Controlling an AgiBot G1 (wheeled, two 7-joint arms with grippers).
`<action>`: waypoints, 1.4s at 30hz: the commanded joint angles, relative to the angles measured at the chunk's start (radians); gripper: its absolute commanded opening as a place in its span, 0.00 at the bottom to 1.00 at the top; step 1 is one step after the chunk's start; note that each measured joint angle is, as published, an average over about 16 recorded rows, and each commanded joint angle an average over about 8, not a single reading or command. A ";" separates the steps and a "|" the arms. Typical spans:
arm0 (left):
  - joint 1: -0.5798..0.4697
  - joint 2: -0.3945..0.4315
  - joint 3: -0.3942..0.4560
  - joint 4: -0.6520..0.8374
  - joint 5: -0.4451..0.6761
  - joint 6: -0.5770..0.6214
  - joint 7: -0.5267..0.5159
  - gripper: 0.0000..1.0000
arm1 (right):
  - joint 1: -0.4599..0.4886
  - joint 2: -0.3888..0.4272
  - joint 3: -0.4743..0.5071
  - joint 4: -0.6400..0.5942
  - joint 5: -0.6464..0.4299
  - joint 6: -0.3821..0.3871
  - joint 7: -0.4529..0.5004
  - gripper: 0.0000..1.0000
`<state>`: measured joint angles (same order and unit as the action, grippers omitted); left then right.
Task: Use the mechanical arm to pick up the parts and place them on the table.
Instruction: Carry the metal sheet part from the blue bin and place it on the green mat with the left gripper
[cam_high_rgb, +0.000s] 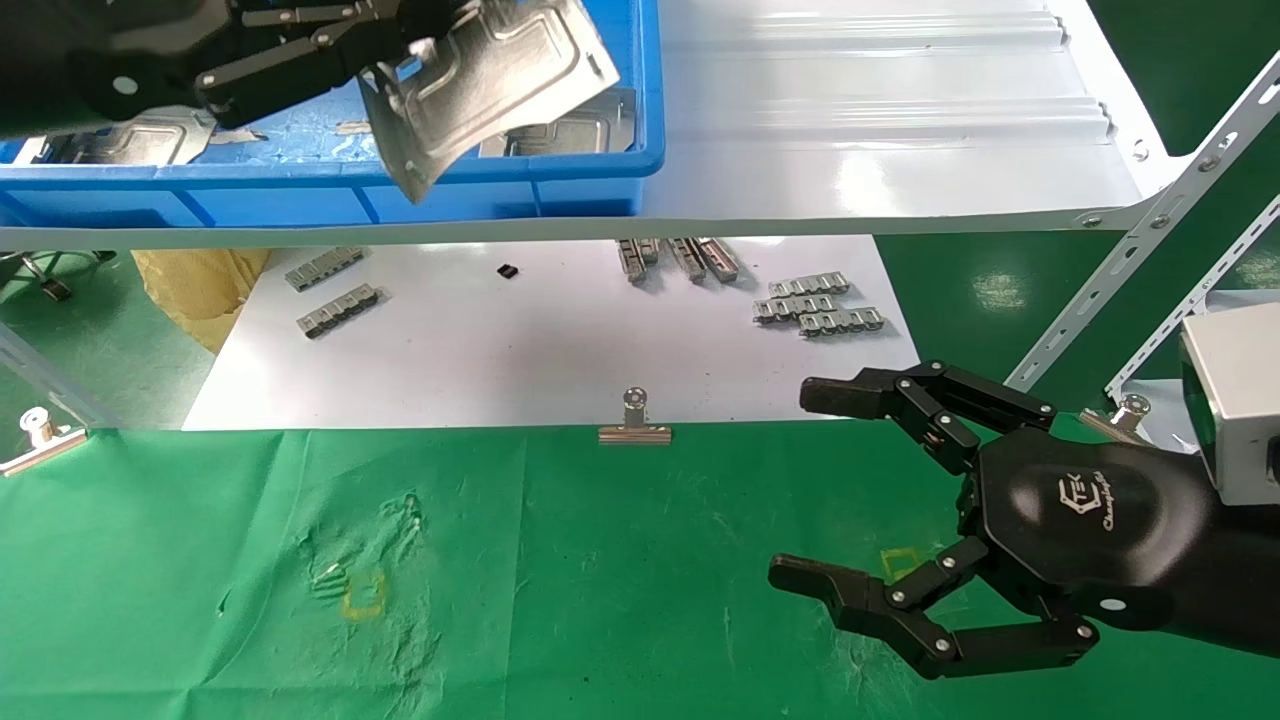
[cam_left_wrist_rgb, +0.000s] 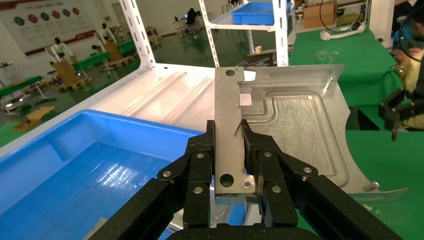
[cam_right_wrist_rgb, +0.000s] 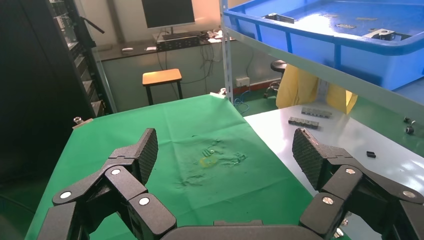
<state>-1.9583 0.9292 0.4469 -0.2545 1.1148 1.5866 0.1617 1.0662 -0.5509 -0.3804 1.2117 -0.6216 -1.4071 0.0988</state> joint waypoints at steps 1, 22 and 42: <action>0.017 -0.008 -0.002 -0.025 -0.015 0.020 0.007 0.00 | 0.000 0.000 0.000 0.000 0.000 0.000 0.000 1.00; 0.393 -0.257 0.301 -0.402 -0.093 -0.014 0.325 0.00 | 0.000 0.000 0.000 0.000 0.000 0.000 0.000 1.00; 0.374 -0.167 0.408 -0.058 0.024 -0.032 0.665 0.67 | 0.000 0.000 0.000 0.000 0.000 0.000 0.000 1.00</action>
<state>-1.5850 0.7610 0.8524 -0.3146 1.1358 1.5481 0.8247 1.0662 -0.5509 -0.3804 1.2117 -0.6216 -1.4071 0.0988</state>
